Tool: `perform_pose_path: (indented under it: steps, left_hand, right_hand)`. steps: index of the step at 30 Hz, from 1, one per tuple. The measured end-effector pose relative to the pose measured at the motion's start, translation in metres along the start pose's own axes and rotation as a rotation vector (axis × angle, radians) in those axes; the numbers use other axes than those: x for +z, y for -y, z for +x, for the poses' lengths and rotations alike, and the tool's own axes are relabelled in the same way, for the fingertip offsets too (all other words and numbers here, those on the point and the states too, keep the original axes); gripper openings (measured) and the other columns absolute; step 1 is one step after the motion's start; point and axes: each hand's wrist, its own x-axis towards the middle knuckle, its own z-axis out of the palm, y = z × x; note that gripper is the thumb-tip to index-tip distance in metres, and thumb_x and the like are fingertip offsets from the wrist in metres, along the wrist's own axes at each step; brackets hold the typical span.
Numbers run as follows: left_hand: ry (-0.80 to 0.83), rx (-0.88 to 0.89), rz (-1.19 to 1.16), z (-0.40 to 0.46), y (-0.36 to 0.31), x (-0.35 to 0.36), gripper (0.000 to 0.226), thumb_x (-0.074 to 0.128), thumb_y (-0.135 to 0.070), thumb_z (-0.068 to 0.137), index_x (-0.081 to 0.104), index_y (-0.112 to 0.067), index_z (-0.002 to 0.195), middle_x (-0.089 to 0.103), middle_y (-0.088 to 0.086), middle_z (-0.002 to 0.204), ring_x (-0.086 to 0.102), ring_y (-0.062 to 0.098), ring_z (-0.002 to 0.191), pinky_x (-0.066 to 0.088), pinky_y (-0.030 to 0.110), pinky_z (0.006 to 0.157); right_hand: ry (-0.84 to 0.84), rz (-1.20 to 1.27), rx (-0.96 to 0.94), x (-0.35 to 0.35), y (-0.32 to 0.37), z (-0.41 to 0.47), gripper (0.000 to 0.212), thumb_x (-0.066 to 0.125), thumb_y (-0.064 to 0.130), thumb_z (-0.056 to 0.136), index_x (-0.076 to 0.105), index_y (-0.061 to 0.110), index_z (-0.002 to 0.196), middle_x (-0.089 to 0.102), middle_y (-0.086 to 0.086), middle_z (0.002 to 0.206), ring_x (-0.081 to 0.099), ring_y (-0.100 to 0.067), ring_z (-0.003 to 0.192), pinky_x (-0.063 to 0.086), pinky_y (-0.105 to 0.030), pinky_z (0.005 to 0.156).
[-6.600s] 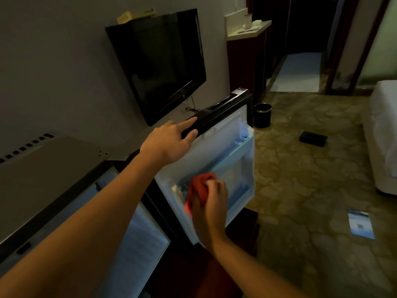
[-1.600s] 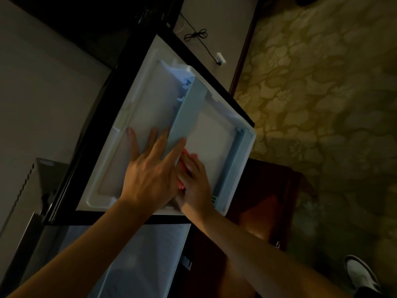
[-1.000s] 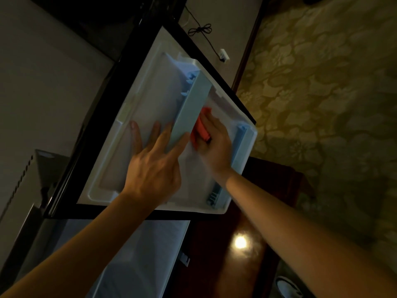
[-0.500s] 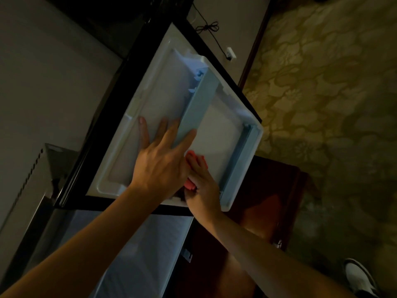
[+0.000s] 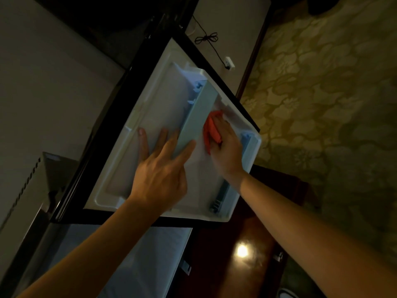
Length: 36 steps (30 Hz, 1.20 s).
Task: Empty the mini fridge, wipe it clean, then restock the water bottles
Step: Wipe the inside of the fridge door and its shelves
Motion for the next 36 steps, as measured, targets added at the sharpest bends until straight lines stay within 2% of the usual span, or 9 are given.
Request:
perform_pose_path:
  steps: [3, 8, 11, 16, 19, 21, 26, 31, 36]
  left_hand:
    - [0.003, -0.001, -0.001, 0.000, 0.000, 0.000, 0.052, 0.053, -0.010, 0.083, 0.061, -0.013, 0.135, 0.051, 0.027, 0.139, 0.046, 0.048, 0.132, 0.006, 0.071, 0.115]
    - [0.025, -0.018, -0.026, 0.000, 0.001, 0.000, 0.050, 0.040, -0.022, 0.090, 0.063, -0.012, 0.133, 0.052, 0.029, 0.137, 0.048, 0.049, 0.130, 0.007, 0.072, 0.114]
    - [0.020, -0.009, -0.026, 0.000, -0.001, -0.001, 0.050, 0.040, -0.023, 0.090, 0.064, -0.010, 0.131, 0.052, 0.030, 0.137, 0.049, 0.050, 0.129, 0.008, 0.073, 0.114]
    - [0.019, 0.003, -0.016, -0.003, -0.002, -0.001, 0.051, 0.040, -0.023, 0.089, 0.063, -0.011, 0.132, 0.053, 0.030, 0.137, 0.049, 0.048, 0.130, 0.005, 0.070, 0.116]
    - [0.015, 0.000, -0.021, -0.004, -0.002, 0.000, 0.049, 0.039, -0.024, 0.091, 0.064, -0.012, 0.132, 0.054, 0.029, 0.136, 0.050, 0.049, 0.128, 0.006, 0.070, 0.116]
    - [0.005, 0.004, -0.018, -0.004, -0.002, 0.000, 0.049, 0.040, -0.023, 0.090, 0.064, -0.013, 0.133, 0.054, 0.028, 0.136, 0.051, 0.049, 0.127, 0.006, 0.069, 0.116]
    - [-0.007, 0.011, -0.001, -0.003, -0.001, 0.000, 0.052, 0.046, -0.014, 0.085, 0.062, -0.014, 0.135, 0.052, 0.026, 0.138, 0.049, 0.048, 0.129, 0.006, 0.070, 0.116]
    - [-0.014, 0.008, 0.001, -0.002, -0.001, 0.001, 0.051, 0.051, -0.012, 0.084, 0.062, -0.013, 0.134, 0.052, 0.027, 0.138, 0.048, 0.048, 0.130, 0.005, 0.070, 0.116]
    - [-0.031, 0.009, -0.001, -0.002, 0.000, 0.002, 0.051, 0.052, -0.011, 0.083, 0.062, -0.012, 0.134, 0.053, 0.027, 0.136, 0.049, 0.048, 0.129, 0.007, 0.071, 0.115]
  right_hand:
    - [-0.012, 0.010, 0.025, 0.005, 0.003, -0.023, 0.051, 0.054, 0.019, 0.092, 0.048, 0.013, 0.142, 0.052, -0.009, 0.143, 0.049, -0.025, 0.134, 0.044, -0.046, 0.106]
    - [0.088, 0.001, -0.055, 0.028, 0.001, -0.093, 0.054, 0.063, 0.022, 0.089, 0.051, 0.007, 0.140, 0.045, -0.011, 0.149, 0.038, -0.031, 0.141, 0.035, -0.052, 0.113]
    - [0.136, -0.021, -0.091, 0.035, 0.007, -0.125, 0.056, 0.056, 0.026, 0.090, 0.047, 0.010, 0.142, 0.036, -0.007, 0.154, 0.028, -0.033, 0.145, 0.030, -0.052, 0.116]
    - [0.185, -0.083, -0.130, 0.030, 0.007, -0.131, 0.063, 0.049, 0.025, 0.088, 0.037, 0.013, 0.148, 0.029, -0.005, 0.157, 0.019, -0.031, 0.148, 0.031, -0.051, 0.115]
    - [0.221, -0.148, -0.177, 0.023, -0.004, -0.117, 0.066, 0.059, 0.014, 0.088, 0.036, 0.013, 0.150, 0.024, -0.002, 0.158, 0.017, -0.030, 0.148, 0.030, -0.048, 0.117]
    - [0.201, -0.143, -0.142, 0.017, -0.007, -0.100, 0.071, 0.062, 0.009, 0.087, 0.032, 0.014, 0.151, 0.024, -0.002, 0.160, 0.019, -0.032, 0.148, 0.031, -0.045, 0.116]
    - [0.108, -0.149, -0.041, 0.002, -0.010, -0.035, 0.065, 0.051, 0.009, 0.090, 0.030, 0.013, 0.152, 0.033, -0.009, 0.157, 0.029, -0.033, 0.145, 0.035, -0.046, 0.113]
    - [0.050, -0.104, -0.009, -0.011, -0.010, 0.003, 0.055, 0.055, 0.010, 0.093, 0.042, 0.013, 0.146, 0.055, -0.014, 0.137, 0.055, -0.028, 0.124, 0.047, -0.035, 0.102]
    - [0.074, -0.079, 0.031, -0.006, -0.009, -0.016, 0.055, 0.049, 0.027, 0.094, 0.041, 0.015, 0.147, 0.053, -0.010, 0.142, 0.052, -0.026, 0.128, 0.047, -0.044, 0.103]
